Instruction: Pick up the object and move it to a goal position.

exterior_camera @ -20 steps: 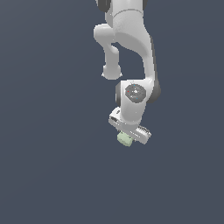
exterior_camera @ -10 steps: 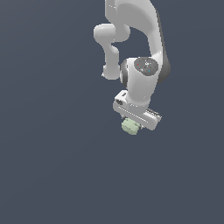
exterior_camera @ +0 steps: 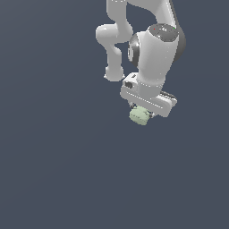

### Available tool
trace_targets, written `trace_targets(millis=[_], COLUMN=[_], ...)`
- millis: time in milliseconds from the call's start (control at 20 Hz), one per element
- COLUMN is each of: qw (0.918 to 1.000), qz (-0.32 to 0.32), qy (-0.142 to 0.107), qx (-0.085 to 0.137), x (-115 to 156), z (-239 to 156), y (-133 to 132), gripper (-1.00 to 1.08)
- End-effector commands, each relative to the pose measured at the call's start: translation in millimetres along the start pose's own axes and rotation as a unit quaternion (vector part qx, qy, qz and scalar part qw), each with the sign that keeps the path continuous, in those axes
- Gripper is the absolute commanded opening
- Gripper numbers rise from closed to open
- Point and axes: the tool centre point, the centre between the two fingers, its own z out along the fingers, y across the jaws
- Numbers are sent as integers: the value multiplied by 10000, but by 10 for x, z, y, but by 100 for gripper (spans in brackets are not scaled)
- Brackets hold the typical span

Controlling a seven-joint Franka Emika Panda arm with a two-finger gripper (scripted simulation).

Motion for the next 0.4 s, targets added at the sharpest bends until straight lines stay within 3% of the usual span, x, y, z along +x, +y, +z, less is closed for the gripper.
trace_targets(millis=[0, 350], qw=[10000, 10000], qz=[2, -1], qy=[-6, -11], qx=[-8, -9], x=[-46, -75], z=[-115, -211], y=[-1, -20], gripper=[-100, -100])
